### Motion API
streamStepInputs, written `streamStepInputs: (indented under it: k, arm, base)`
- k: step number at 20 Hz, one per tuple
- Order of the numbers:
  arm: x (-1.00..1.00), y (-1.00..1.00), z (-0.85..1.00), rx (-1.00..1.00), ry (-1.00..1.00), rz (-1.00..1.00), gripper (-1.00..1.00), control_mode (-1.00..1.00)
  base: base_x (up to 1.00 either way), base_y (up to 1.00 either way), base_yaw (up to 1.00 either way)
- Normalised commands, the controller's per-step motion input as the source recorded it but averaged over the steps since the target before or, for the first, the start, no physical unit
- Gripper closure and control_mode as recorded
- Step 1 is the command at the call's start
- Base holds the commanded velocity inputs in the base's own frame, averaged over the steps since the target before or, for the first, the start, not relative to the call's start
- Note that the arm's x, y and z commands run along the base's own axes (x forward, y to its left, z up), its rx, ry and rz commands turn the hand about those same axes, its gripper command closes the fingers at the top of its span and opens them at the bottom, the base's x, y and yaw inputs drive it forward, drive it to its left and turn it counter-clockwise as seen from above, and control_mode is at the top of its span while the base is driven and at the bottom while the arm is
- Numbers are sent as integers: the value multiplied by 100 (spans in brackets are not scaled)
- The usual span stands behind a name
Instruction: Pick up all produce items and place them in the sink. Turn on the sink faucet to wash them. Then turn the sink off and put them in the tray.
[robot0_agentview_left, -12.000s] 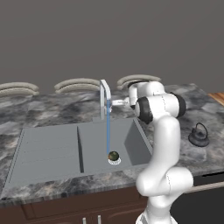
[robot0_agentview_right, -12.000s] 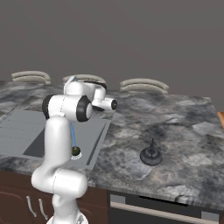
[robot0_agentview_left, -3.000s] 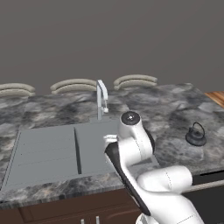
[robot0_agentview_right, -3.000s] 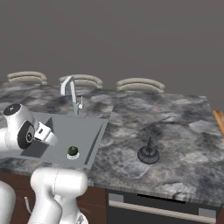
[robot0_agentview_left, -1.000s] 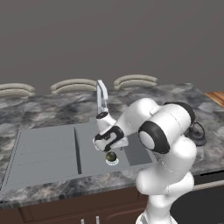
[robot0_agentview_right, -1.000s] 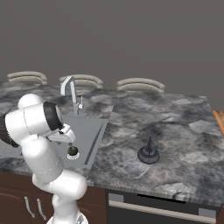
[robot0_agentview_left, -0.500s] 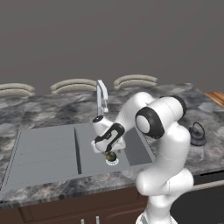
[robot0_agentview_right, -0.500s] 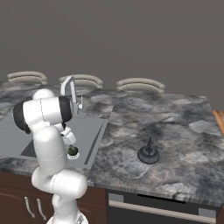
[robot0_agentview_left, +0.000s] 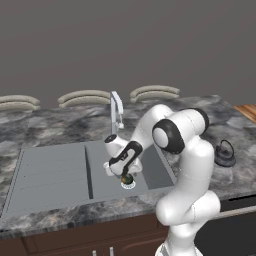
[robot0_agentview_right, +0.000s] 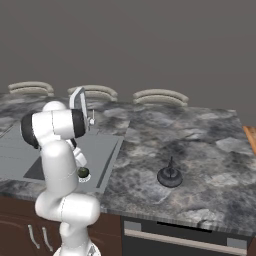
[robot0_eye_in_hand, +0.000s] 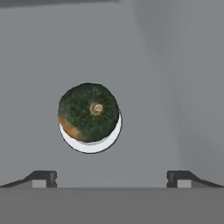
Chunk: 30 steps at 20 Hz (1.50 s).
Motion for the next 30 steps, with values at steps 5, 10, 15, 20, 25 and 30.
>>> streamStepInputs:
  k: [5,10,15,20,25,30]
  arm:
    - [9,-1,-13,0,-8,0,-100,-100]
    - [8,-4,-11,0,-7,0,-100,-100]
    - [13,-6,-11,0,-2,0,-100,-100]
    - [17,-6,-6,0,0,0,-100,-100]
    - [16,-2,-6,0,0,0,-100,-100]
    - [0,-3,-15,0,0,0,-100,-100]
  base:
    - [0,0,0]
    - [0,0,0]
    - [0,0,0]
    - [0,0,0]
    - [0,0,0]
    - [0,0,0]
